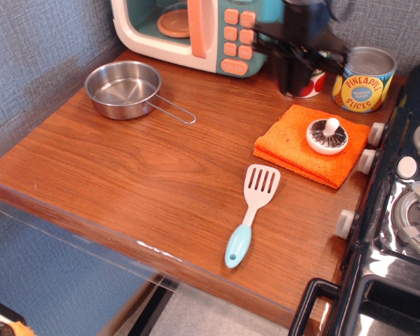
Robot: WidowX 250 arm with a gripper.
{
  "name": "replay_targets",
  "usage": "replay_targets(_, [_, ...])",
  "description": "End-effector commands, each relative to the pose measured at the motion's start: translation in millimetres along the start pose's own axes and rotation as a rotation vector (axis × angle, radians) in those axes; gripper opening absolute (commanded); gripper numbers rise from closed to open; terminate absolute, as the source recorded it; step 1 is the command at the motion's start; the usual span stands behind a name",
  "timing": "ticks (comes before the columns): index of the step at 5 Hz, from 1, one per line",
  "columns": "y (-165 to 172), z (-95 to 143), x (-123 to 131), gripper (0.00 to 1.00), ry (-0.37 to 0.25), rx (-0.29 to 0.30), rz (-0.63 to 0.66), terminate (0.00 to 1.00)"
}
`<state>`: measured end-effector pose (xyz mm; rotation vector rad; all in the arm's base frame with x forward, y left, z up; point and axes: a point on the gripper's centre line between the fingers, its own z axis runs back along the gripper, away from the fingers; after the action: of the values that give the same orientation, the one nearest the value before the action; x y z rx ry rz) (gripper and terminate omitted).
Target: Move the mushroom to the left of the orange cloth.
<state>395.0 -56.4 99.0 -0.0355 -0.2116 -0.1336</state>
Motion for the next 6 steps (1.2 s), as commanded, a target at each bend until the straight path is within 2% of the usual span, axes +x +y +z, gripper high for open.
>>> replay_targets(1, [42, 6, -6, 1.00, 0.024, 0.002, 0.071, 0.00])
replay_targets(2, [21, -1, -6, 1.00, 0.031, -0.003, -0.019, 0.00])
replay_targets(3, [-7, -4, -5, 1.00, 0.015, 0.034, -0.105, 0.00])
replay_targets(4, [-24, -4, 2, 1.00, -0.006, 0.050, -0.136, 0.00])
replay_targets(6, [-36, -19, 13, 1.00, 0.006, 0.044, -0.147, 0.00])
